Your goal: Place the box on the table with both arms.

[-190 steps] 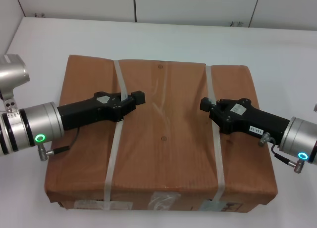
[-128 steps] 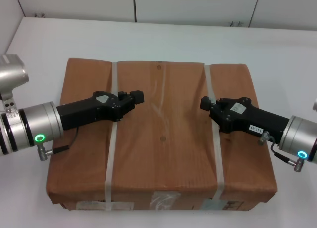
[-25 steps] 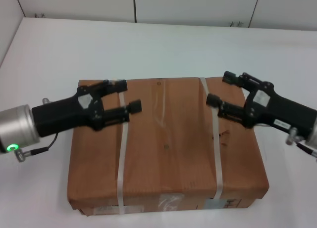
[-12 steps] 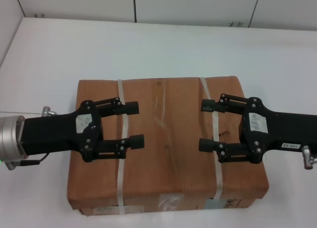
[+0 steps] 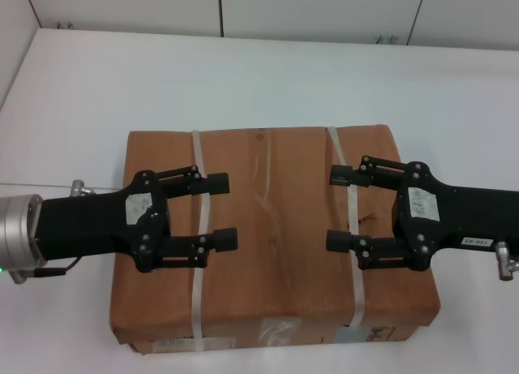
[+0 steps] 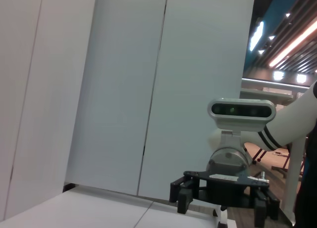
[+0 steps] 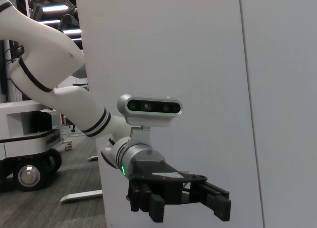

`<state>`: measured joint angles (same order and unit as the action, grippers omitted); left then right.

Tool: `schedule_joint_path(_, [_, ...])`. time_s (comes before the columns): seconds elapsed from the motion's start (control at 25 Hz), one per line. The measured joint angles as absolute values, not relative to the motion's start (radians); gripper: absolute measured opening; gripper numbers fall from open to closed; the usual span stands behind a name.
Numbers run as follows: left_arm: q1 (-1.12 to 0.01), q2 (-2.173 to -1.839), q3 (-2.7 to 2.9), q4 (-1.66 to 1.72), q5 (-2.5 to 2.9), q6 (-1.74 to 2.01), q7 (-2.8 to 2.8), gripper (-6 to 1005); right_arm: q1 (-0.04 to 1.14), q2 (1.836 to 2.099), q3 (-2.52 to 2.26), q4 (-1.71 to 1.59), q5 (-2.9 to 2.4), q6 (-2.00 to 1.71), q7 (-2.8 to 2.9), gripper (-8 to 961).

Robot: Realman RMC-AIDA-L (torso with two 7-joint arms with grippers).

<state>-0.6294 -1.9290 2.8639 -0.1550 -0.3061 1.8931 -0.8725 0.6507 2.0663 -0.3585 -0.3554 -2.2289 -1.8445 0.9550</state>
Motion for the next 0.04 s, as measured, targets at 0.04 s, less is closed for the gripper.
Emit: schedule_joint_path(0.04, [-0.63, -1.93, 2.864, -0.155, -0.305, 1.893, -0.872, 791, 0.65, 2.066, -0.359, -0.356, -2.229, -1.845, 0.955, 861])
